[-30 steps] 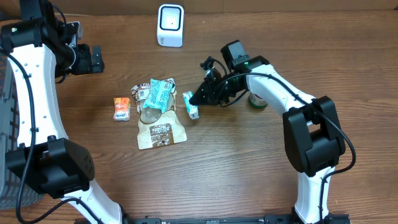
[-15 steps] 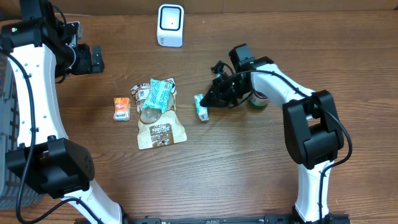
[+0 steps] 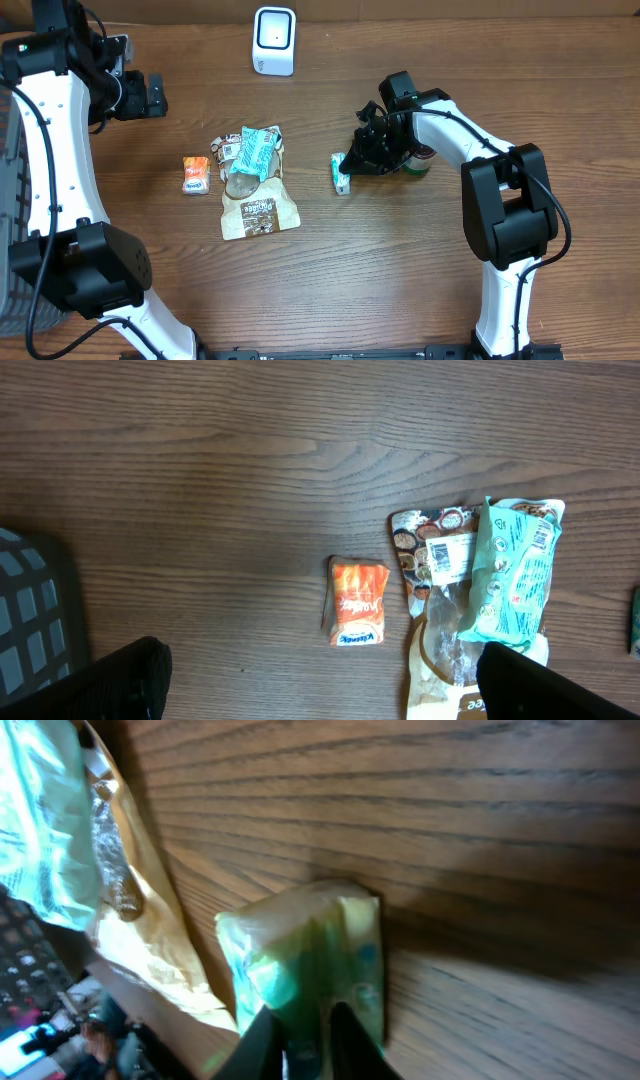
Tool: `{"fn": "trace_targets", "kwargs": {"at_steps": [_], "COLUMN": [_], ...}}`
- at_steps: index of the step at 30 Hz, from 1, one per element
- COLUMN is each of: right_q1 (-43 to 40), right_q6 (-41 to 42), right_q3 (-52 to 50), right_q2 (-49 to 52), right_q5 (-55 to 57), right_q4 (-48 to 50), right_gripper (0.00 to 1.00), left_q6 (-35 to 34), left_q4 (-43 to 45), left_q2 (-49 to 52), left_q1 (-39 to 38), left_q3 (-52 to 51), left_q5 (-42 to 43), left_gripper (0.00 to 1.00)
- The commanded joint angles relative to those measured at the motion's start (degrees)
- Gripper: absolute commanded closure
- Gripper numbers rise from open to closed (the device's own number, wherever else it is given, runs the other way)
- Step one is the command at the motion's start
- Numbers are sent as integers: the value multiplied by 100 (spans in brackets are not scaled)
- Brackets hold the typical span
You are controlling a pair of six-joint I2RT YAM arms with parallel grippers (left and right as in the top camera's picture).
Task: Scan the item barcode
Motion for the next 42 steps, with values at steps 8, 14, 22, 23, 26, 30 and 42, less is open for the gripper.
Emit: {"fn": "trace_targets", "kwargs": {"at_steps": [8, 14, 22, 23, 26, 30, 42], "right_q1": [-378, -446, -251, -214, 31, 245, 317], "right_q6": [68, -15, -208, -195, 127, 393, 693], "right_q3": [52, 444, 1349, 1327, 1034, 774, 483], "right_q2": [22, 11, 2, 17, 26, 90, 269], "right_q5": [1200, 1364, 1115, 1056, 1016, 1019, 1019], "right_q4": [-422, -870, -1622, -1622, -1482, -1228, -844], "right_gripper": [77, 73, 72, 72, 68, 65, 81], "left_q6": [125, 125, 125, 125, 125, 125, 125], "left_q4": [2, 2, 2, 2, 2, 2, 2], "left_q2": [-90, -90, -90, -90, -90, -90, -90], "left_q1": [-39, -39, -39, -39, -39, -39, -39], "left_q3": [-26, -26, -26, -26, -26, -26, -26], "left_q5": [39, 39, 39, 39, 39, 39, 39], "left_gripper": [0, 0, 0, 0, 0, 0, 0]}}
